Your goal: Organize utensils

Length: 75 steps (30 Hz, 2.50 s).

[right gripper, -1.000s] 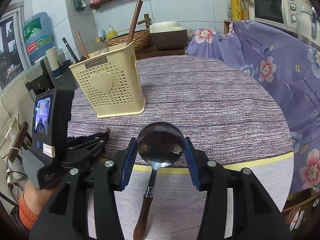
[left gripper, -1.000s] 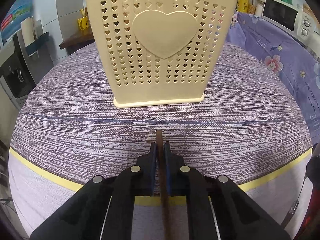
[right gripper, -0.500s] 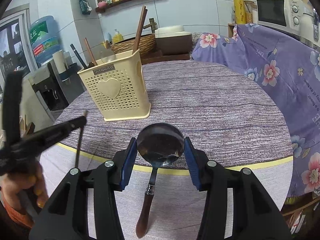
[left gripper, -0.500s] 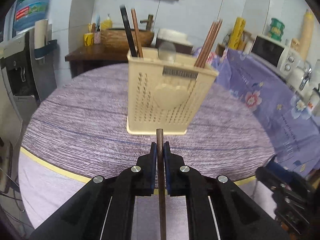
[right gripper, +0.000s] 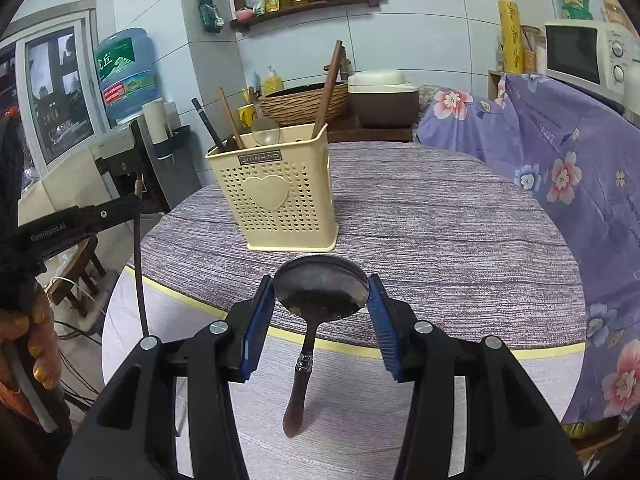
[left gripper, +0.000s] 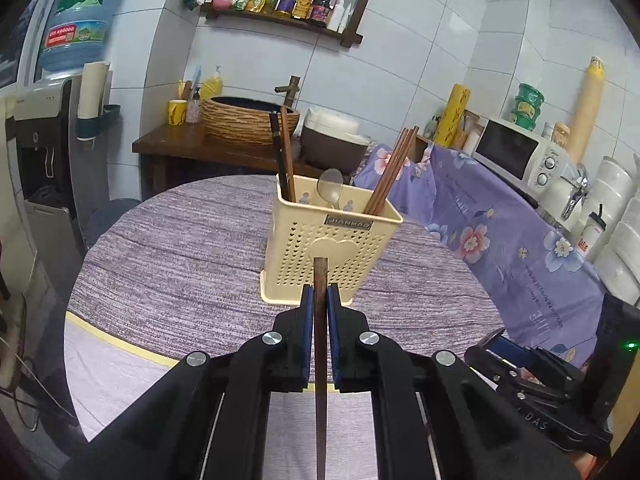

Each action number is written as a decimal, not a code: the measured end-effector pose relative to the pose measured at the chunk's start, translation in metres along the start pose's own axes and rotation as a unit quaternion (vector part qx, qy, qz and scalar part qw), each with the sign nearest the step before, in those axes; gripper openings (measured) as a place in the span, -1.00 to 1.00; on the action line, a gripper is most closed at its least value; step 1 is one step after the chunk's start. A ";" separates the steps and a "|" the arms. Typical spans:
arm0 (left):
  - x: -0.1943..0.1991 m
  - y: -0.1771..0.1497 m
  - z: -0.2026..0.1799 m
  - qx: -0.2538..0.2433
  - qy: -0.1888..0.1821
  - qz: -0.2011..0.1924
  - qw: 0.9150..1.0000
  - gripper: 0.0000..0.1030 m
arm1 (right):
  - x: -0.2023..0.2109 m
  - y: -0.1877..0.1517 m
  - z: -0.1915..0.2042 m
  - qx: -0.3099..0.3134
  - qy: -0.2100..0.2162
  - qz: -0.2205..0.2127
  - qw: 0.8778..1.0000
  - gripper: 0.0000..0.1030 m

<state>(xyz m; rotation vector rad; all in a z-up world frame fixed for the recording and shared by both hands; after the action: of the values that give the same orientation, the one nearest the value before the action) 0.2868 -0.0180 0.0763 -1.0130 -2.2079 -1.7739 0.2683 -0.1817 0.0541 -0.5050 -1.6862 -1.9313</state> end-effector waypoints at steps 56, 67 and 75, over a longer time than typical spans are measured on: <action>-0.079 0.098 0.019 -0.034 0.055 -0.019 0.998 -0.83 | -0.105 0.140 0.025 0.080 -0.058 -0.107 0.989 0.25; -0.022 0.072 0.018 -0.056 0.067 -0.070 0.994 0.79 | -0.047 0.107 0.005 0.059 -0.059 -0.117 0.990 0.59; 0.026 0.009 0.039 -0.063 0.076 -0.083 0.992 0.89 | -0.003 0.040 -0.039 0.010 -0.071 -0.091 0.993 0.84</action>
<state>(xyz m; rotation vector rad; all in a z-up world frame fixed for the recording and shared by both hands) 0.2840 0.0283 0.0851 -0.7046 -2.1646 -2.0111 0.2969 -0.2236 0.0779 -0.5067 -1.8960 -2.0462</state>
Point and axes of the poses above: each gripper's, at about its wrist camera, not at the fingertips, and x roughly against the way its jaws point, z to its left, y to its top, the point moved 8 cm from there along -x, roughly the way its jaws point, and after that the axes turned 2 degrees about -y, right-handed, at the moved point
